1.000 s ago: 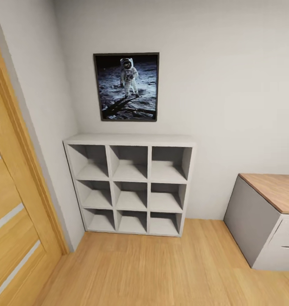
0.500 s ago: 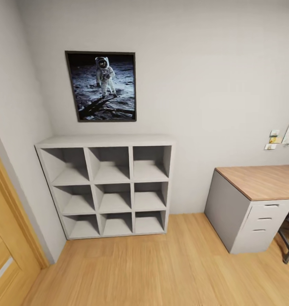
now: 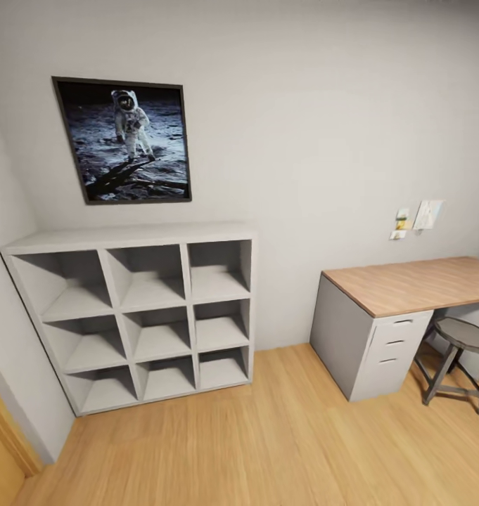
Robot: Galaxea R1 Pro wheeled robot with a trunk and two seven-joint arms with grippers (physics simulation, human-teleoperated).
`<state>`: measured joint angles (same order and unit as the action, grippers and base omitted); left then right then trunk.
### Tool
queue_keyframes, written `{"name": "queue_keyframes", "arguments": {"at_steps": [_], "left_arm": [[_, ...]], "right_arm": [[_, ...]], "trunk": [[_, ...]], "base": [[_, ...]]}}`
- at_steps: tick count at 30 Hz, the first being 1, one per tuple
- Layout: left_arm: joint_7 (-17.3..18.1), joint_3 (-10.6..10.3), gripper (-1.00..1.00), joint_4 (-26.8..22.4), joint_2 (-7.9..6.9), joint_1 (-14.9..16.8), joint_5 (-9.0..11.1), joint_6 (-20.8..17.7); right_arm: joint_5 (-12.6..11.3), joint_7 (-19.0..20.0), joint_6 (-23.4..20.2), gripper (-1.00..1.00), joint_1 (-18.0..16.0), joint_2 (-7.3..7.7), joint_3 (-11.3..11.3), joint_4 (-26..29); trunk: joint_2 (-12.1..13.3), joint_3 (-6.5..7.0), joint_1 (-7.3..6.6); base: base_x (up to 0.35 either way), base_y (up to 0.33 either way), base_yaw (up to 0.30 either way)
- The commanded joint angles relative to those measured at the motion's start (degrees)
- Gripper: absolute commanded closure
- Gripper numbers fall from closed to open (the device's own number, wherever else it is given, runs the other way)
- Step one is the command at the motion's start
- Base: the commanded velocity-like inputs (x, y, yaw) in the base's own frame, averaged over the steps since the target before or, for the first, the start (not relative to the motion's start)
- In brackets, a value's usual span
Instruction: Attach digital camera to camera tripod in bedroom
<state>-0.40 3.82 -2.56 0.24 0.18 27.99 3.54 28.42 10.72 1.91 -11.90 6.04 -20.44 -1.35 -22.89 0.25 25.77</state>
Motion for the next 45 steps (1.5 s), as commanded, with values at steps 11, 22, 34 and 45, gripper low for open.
{"name": "queue_keyframes", "arguments": {"at_steps": [11,22,34,45], "left_arm": [[0.0,0.3,-1.0,0.0,0.02,0.0,-0.1,0.2],[0.0,0.4,-1.0,0.0,0.02,0.0,-0.1,0.2],[0.0,0.4,-1.0,0.1,0.02,0.0,-0.1,0.2],[0.0,0.7,-1.0,0.1,-0.05,0.0,0.2,0.1]], "right_arm": [[0.4,0.1,0.2,-1.0,-0.1,0.11,-0.5,-0.1],[0.2,0.1,0.0,-1.0,-0.1,0.3,-0.7,-0.1],[0.2,0.1,0.0,-1.0,-0.1,0.22,-0.7,-0.1],[0.2,0.1,0.1,-1.0,-0.1,0.2,-0.7,-0.1]], "trunk": [[0.0,-0.02,0.02],[0.0,-0.02,0.02],[0.0,-0.02,0.02],[0.0,-0.02,0.02]], "base": [[0.0,0.0,-0.296],[0.0,0.0,-0.296],[0.0,0.0,-0.296],[0.0,0.0,-0.296]]}}
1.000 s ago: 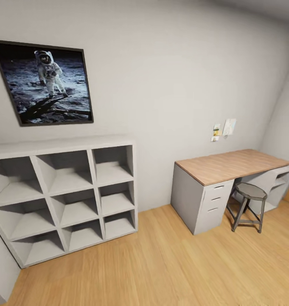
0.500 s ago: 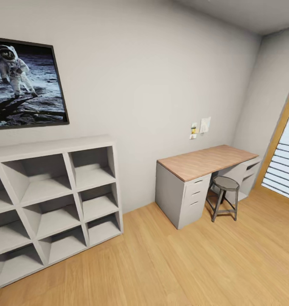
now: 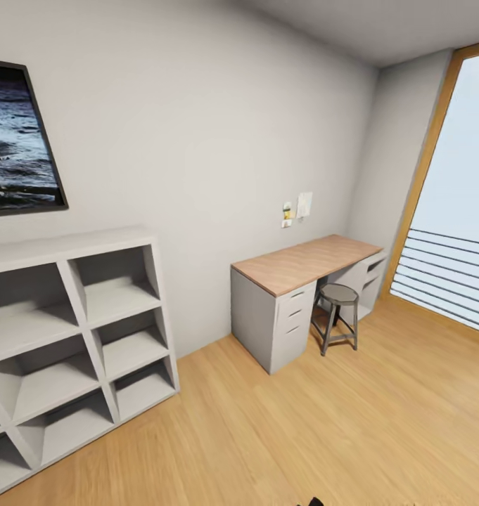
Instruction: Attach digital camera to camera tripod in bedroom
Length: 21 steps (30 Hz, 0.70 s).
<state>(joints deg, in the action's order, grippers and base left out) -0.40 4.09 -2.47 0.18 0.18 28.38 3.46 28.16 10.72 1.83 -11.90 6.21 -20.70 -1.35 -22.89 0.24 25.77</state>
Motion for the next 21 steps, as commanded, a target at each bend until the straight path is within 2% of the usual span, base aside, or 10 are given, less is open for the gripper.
{"name": "queue_keyframes", "arguments": {"at_steps": [1,21], "left_arm": [[0.0,0.5,-1.0,0.0,0.01,0.0,-0.1,0.2],[0.0,0.4,-1.0,-0.3,-0.04,0.0,-0.2,0.2]], "right_arm": [[0.5,0.1,0.2,-1.0,-0.1,0.03,-0.5,-0.1],[0.5,0.1,0.3,-1.0,-0.1,0.04,-0.5,-0.1]], "trunk": [[0.0,-0.02,0.02],[0.0,-0.02,0.02]], "base": [[0.0,0.0,-0.296],[0.0,0.0,-0.296]]}}
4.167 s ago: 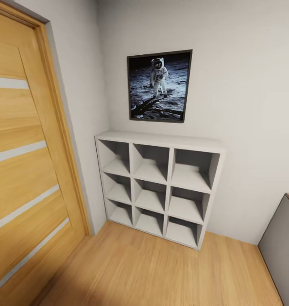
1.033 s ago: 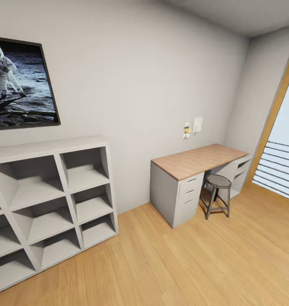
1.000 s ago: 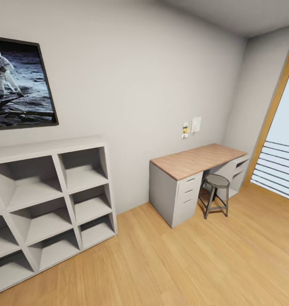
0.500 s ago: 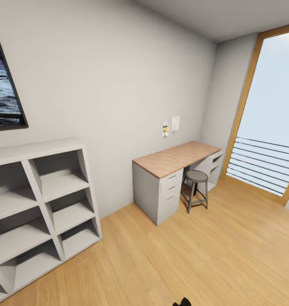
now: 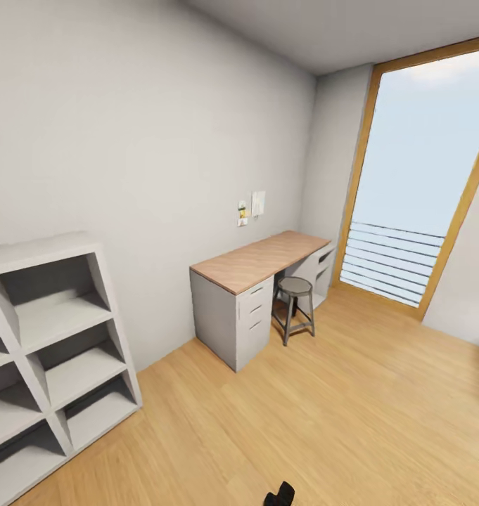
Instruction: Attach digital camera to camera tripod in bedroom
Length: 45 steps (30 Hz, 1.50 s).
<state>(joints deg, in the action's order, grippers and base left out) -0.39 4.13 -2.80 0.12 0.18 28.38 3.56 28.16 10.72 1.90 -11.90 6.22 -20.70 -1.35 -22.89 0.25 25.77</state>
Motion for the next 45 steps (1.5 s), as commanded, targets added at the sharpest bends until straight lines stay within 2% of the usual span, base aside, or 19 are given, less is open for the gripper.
{"name": "queue_keyframes", "arguments": {"at_steps": [1,38,45], "left_arm": [[0.0,0.4,-1.0,0.0,0.02,0.0,-0.3,0.1],[-0.1,0.2,-1.0,0.1,0.05,0.0,-0.6,0.1],[-0.1,0.2,-1.0,0.1,0.05,0.0,-0.6,0.1]], "right_arm": [[0.5,0.1,0.2,-1.0,-0.1,0.03,-0.5,-0.1],[0.6,0.1,0.2,-1.0,-0.1,-0.07,-0.4,-0.1],[0.9,0.2,0.4,-1.0,-0.1,-0.09,-0.1,-0.1]], "trunk": [[0.0,-0.02,0.02],[0.0,-0.03,0.02],[0.0,-0.05,0.02]], "base": [[0.0,0.0,-0.296],[0.009,0.003,-0.296],[0.192,0.166,-0.092]]}}
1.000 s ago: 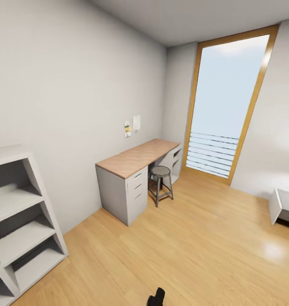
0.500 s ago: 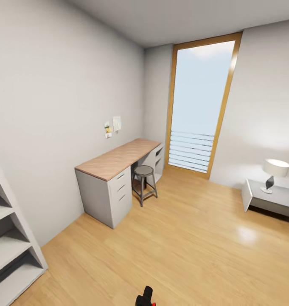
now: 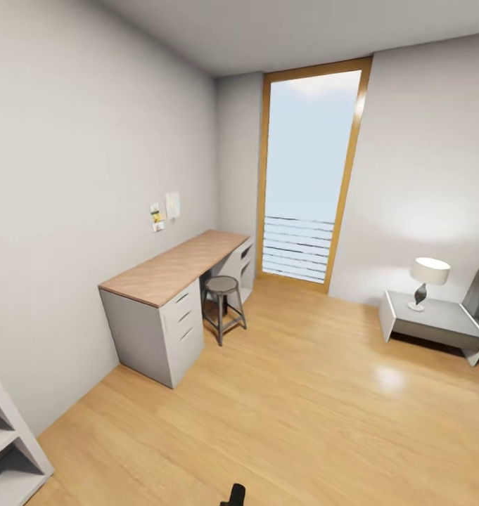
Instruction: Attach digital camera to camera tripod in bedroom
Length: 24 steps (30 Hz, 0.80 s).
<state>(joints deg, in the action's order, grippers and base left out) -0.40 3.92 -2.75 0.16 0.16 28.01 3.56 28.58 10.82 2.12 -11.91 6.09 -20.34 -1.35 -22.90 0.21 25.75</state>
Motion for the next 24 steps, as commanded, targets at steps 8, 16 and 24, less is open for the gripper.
{"name": "queue_keyframes", "arguments": {"at_steps": [8,16,24], "left_arm": [[0.0,0.4,-1.0,0.0,0.02,0.0,-0.2,0.1],[0.0,0.3,-1.0,0.0,0.02,0.0,-0.2,0.1],[0.0,0.3,-1.0,0.0,0.02,0.0,-0.2,0.1]], "right_arm": [[0.5,0.1,0.2,-1.0,0.0,0.21,-0.4,-0.1],[0.5,0.1,0.3,-1.0,0.0,0.32,-0.5,-0.1],[0.4,0.1,0.3,-1.0,0.0,0.13,-0.5,-0.1]], "trunk": [[0.0,-0.02,0.04],[0.0,-0.02,0.04],[0.0,-0.02,0.04]], "base": [[0.239,0.221,-0.005],[0.242,0.227,0.0],[0.236,0.223,0.0]]}}
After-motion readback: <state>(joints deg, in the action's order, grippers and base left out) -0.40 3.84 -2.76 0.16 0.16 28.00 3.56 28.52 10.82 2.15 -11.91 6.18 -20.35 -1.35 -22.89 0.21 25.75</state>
